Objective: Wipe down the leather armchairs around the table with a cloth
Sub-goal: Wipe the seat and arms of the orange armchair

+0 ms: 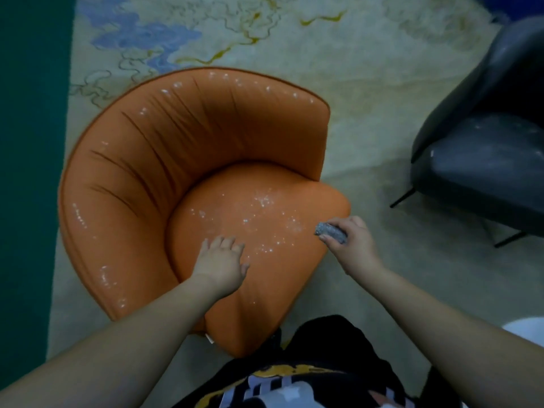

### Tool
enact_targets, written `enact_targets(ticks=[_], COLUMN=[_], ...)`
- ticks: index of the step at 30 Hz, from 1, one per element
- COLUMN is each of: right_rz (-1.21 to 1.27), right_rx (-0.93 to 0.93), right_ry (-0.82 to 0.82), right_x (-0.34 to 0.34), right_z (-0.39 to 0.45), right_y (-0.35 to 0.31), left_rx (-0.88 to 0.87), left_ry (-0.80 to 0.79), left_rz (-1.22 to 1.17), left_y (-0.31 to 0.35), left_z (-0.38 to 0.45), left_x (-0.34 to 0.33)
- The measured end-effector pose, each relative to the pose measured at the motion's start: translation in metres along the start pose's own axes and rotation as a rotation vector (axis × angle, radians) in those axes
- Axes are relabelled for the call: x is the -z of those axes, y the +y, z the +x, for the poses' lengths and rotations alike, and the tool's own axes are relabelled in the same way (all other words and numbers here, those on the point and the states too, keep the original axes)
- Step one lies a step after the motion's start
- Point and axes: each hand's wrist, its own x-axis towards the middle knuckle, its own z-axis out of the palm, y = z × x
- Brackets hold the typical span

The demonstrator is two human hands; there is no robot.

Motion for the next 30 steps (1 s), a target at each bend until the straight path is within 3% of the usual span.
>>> enact_targets(ticks=[4,10,17,30], right_rz=[-0.045,-0.067,-0.110,-0.109], right_rx=[0.085,0.191,0.366,0.516], right_ry=[-0.125,-0.401,-0.622,-0.747], right_x=[-0.016,-0.044,-0.081,-0.262], right_z=[0.047,0.128,0.213,0.261], right_y=[-0.005,-0.011,-0.019,-0.020], left_rx=[0.010,0.130,0.444,0.750], left_ry=[-0.003,-0.153,-0.229,-0.069], left_rz=[0.106,0.197,-0.054,-0.412], left_y=[-0.013,-0.014,-0.012,-0.072], left_z=[0.009,0.039,0.080,0.152], left_x=[-0.008,-0.017,-0.015,-0.119])
